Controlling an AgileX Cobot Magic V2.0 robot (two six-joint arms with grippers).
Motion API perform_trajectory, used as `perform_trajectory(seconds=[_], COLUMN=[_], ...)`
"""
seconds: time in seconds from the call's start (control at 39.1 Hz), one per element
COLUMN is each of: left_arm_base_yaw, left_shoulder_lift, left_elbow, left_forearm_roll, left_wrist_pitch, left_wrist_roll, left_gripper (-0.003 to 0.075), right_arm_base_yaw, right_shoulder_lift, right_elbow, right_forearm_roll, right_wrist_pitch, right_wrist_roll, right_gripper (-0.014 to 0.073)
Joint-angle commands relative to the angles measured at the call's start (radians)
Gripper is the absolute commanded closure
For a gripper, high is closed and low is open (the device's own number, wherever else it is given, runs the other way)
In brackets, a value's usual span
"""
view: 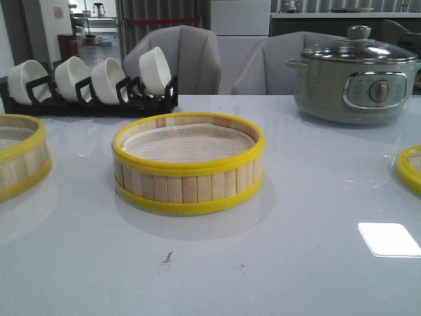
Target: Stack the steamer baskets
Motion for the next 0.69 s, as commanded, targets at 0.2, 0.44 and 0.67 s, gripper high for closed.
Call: perform_trajectory(seconds=[0.2,0.44,0.67], left_arm_base_yaw=[0.002,0.002,0.002], left_shoulder_lift=[-0.013,-0.013,-0.013], left_elbow=[0.001,0.001,0.001], left_forearm_roll=[-0.009,-0.009,-0.009], left_wrist_pitch=[-0.077,-0.077,-0.077], left_wrist_roll=[-0.004,-0.004,-0.004], left_gripper=[0.0636,0.0636,0.0636], right_arm_base_yaw=[0.000,0.000,0.000], right_shoulder_lift=[-0.021,-0.021,-0.021], right_elbow=[-0.014,-0.014,-0.014], right_forearm_roll=[0.005,0.005,0.005], right_wrist_pitch=[-0.094,-0.094,-0.094], right_wrist_roll=[-0.002,-0.002,-0.002], right_gripper=[0.0554,0.0554,0.0554])
